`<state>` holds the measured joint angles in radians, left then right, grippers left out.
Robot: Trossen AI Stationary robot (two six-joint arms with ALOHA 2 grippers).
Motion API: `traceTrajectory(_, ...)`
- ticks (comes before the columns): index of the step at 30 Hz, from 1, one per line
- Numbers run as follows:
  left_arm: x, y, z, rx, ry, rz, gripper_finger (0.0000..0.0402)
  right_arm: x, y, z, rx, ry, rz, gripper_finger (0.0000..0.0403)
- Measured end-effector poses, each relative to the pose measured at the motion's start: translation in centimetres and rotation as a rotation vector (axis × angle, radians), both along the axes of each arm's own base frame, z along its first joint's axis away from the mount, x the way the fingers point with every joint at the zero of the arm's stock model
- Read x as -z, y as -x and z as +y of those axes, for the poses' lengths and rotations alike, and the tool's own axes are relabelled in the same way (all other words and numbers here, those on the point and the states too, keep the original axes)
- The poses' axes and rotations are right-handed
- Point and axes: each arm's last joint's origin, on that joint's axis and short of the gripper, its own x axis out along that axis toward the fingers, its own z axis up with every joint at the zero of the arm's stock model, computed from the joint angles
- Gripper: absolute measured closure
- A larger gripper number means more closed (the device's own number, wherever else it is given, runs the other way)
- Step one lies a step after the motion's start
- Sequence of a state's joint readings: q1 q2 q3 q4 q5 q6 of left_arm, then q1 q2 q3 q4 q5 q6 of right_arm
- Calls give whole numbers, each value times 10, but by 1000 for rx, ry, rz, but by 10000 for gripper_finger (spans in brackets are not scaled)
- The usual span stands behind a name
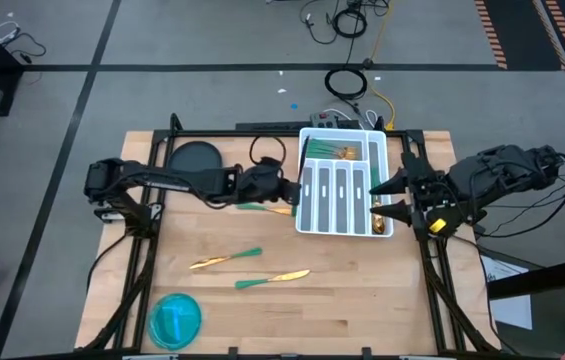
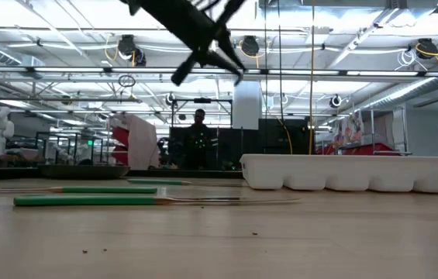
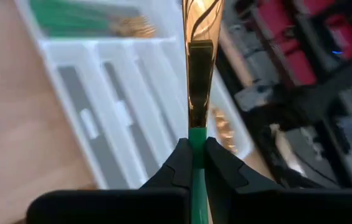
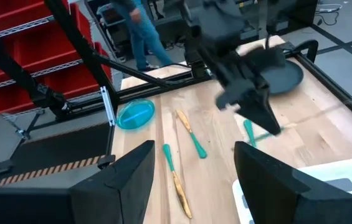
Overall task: Sort silverware
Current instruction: Put the green knife into the silverware tray
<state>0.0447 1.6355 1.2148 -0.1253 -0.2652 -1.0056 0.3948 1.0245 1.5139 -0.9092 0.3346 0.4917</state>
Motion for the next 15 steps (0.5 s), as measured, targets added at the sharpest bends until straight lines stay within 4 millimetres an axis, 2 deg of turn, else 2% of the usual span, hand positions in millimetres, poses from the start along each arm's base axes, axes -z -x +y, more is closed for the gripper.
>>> traceTrajectory(9,52,-24,21,-159,161,29,382,-2,6,-2,-36,4,-12,190)
traceTrajectory(15,63,-45,24,-159,189,45,382,-3,8,-2,-62,7,-12,190)
